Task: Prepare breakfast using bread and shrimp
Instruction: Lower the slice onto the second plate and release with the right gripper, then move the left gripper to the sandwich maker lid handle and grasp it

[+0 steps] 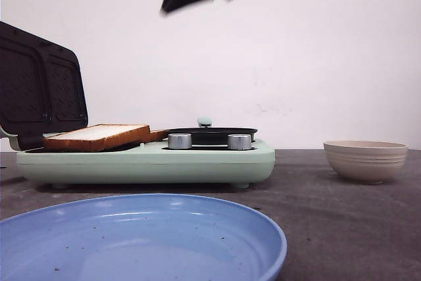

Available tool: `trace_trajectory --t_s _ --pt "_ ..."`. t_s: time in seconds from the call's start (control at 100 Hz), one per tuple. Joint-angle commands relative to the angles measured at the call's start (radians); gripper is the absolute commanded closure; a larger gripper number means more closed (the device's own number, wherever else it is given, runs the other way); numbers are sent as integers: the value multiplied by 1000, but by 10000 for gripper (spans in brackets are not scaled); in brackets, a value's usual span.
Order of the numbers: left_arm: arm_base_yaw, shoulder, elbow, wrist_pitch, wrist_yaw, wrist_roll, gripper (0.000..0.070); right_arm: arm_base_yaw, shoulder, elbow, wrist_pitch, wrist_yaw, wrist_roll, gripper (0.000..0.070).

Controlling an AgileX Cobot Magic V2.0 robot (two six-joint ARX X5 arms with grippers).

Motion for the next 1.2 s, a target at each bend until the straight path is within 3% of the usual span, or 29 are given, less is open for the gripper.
trace_trajectory --t_s 0.0,0.15,0.27,0.45,0.6,0.81,1.01,1.19 --pt "-4 1 11 7 -15 15 685 12 -11 11 -40 19 -18 700" --pt "-4 -9 11 3 -48 15 685 6 -131 -27 -134 132 -26 700" --pt "-4 -21 11 2 -95 23 685 0 -270 -160 -101 179 -33 700" --pt "-4 -22 11 5 -161 46 685 -13 -581 -601 190 241 -33 700" --pt "-4 -18 11 45 -190 48 685 -48 -855 -986 452 240 -33 700" --pt "-2 32 7 237 -214 135 685 -106 -1148 -1286 492 239 -21 700" --pt "58 172 7 565 -269 274 683 -128 -1360 -1434 491 239 16 700" --pt "212 314 8 754 -254 253 661 -128 -1495 -1472 478 228 85 700"
